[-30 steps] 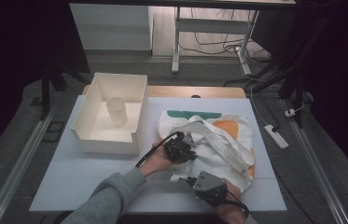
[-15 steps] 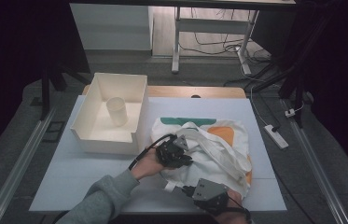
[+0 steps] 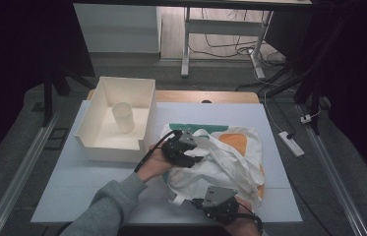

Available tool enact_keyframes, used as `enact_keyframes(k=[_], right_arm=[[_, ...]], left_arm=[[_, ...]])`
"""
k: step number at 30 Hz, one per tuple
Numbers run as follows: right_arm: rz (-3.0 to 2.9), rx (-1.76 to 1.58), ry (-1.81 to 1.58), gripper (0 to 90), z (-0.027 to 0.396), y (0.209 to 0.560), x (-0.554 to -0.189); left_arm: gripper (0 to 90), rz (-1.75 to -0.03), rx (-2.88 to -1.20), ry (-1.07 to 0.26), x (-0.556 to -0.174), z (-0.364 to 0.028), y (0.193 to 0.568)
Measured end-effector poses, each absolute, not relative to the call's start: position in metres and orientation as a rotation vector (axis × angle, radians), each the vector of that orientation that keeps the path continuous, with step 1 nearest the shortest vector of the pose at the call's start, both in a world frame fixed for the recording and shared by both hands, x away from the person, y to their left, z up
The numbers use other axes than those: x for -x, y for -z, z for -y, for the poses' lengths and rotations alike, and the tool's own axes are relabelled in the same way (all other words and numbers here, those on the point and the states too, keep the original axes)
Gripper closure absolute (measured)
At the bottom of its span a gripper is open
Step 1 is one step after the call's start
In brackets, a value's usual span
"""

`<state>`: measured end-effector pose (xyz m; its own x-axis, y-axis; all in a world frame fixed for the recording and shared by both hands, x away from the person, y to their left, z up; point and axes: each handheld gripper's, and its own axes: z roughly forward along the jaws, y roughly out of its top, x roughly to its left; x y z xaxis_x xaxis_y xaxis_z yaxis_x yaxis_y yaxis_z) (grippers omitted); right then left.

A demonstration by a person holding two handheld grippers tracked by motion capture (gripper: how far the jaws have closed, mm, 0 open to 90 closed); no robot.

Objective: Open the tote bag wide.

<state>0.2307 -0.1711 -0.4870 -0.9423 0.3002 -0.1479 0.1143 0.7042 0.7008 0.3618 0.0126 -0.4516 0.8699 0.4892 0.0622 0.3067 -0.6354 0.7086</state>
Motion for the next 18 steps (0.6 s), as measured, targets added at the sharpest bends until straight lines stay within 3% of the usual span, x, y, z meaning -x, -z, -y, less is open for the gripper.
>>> enact_keyframes(k=[4, 14, 18], right_arm=[[-2.671, -0.311, -1.054, 87.6, 0.17, 0.49, -0.23], [-2.689, -0.304, -1.04, 87.6, 0.169, 0.495, -0.231], [-2.687, -0.303, -1.037, 87.6, 0.168, 0.496, -0.231]], left_arm=[[38.1, -0.621, -2.299, -0.389, -0.372, -0.011, 0.458], [40.2, -0.624, -2.197, -0.44, -0.374, -0.021, 0.44], [40.4, -0.659, -2.234, -0.455, -0.387, -0.021, 0.445]])
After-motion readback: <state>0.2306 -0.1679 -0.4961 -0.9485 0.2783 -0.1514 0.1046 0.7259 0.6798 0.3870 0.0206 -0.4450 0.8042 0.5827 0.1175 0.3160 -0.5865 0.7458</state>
